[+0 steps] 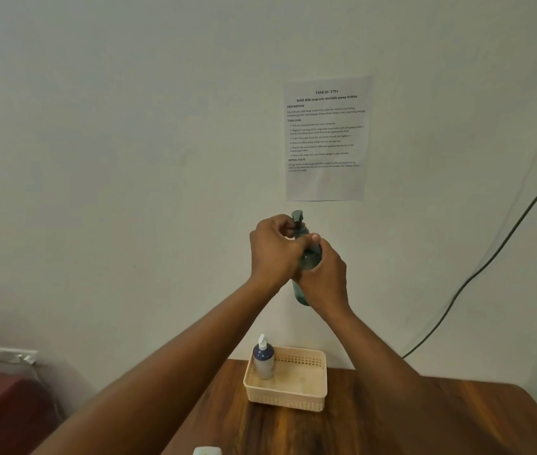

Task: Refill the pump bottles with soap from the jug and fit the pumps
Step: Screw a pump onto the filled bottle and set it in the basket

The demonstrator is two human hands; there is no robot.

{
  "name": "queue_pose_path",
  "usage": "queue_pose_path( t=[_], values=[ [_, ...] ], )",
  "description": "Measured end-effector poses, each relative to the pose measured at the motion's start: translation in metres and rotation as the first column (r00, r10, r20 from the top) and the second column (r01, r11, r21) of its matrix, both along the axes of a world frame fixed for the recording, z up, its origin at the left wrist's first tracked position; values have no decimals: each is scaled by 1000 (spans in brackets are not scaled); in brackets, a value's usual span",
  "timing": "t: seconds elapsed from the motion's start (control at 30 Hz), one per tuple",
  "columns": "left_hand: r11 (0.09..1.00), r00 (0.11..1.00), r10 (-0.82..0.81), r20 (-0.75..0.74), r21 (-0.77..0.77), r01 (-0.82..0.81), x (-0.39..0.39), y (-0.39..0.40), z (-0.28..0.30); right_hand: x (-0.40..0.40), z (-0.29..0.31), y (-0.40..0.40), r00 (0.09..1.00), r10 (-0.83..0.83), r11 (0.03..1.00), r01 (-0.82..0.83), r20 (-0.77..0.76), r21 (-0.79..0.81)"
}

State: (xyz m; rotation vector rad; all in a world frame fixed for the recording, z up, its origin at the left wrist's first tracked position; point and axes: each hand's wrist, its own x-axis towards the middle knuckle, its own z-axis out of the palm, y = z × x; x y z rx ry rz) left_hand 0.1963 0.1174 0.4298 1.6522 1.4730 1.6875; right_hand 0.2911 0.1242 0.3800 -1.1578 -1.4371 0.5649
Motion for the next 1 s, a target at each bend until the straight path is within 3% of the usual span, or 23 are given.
queue_pose_path(
  t=[0.23, 0.33, 0.47, 0.7, 0.9, 1.0],
  values=[
    [912, 923, -371, 99, -147, 383, -11, 4, 6, 6, 0, 4, 999, 36, 996, -39, -32, -79],
    [924, 935, -353, 22, -150, 352, -14, 7, 12, 8, 6, 4, 998, 53, 996, -55, -35, -69],
    [942, 945, -323, 51, -76, 327, -16, 9, 15, 9, 12, 3, 994, 90, 992, -95, -62, -80],
    [833, 850, -524, 53, -176, 524, -30, 12, 22, 14, 11, 3, 989, 115, 986, -125, -95, -109],
    [938, 938, -345, -2, -42, 345, -20, 11, 24, 12, 17, 2, 990, 123, 988, -129, -76, -81],
    [875, 880, -475, 2, -98, 473, -27, 12, 29, 16, 17, 2, 982, 153, 981, -164, -109, -106]
  ],
)
